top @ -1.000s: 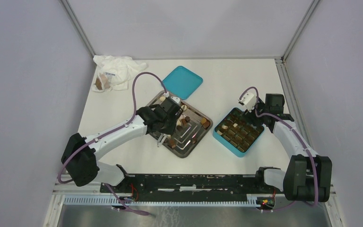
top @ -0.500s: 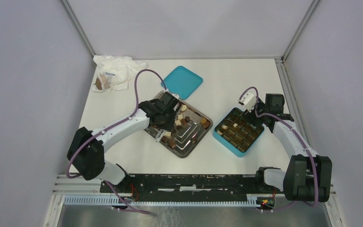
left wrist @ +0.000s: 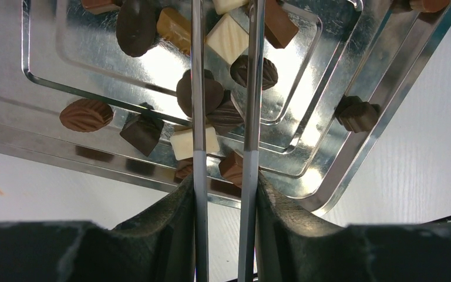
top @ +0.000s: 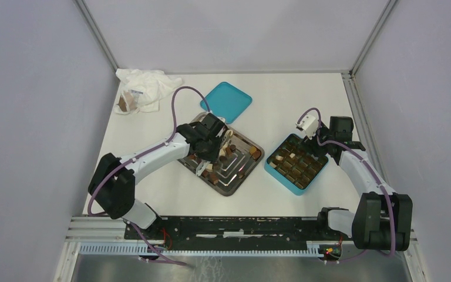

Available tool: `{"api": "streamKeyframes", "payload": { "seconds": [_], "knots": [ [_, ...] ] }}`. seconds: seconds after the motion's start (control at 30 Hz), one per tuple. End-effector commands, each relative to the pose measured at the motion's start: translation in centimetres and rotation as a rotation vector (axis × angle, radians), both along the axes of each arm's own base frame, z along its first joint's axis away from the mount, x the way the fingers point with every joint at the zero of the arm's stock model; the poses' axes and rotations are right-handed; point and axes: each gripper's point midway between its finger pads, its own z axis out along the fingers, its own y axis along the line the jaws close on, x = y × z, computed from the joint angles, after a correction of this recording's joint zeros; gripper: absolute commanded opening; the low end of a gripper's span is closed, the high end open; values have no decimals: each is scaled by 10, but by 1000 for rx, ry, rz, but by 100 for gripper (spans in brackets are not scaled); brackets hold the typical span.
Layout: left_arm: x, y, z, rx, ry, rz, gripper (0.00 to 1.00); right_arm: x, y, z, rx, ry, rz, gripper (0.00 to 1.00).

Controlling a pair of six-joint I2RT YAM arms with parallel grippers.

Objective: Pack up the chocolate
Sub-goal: Pick up the fake chocolate from the plate.

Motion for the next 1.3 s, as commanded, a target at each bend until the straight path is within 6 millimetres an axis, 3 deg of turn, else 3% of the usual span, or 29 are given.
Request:
{"api": "streamKeyframes", "payload": {
  "seconds": [0.0, 1.27],
  "knots": [
    [21, -12, 19, -28, -74, -37, 41, 8, 4, 16, 15, -51, 12, 70],
    [34, -15, 10, 56, -44, -73, 46, 7, 5, 15, 18, -47, 21, 70]
  ]
}}
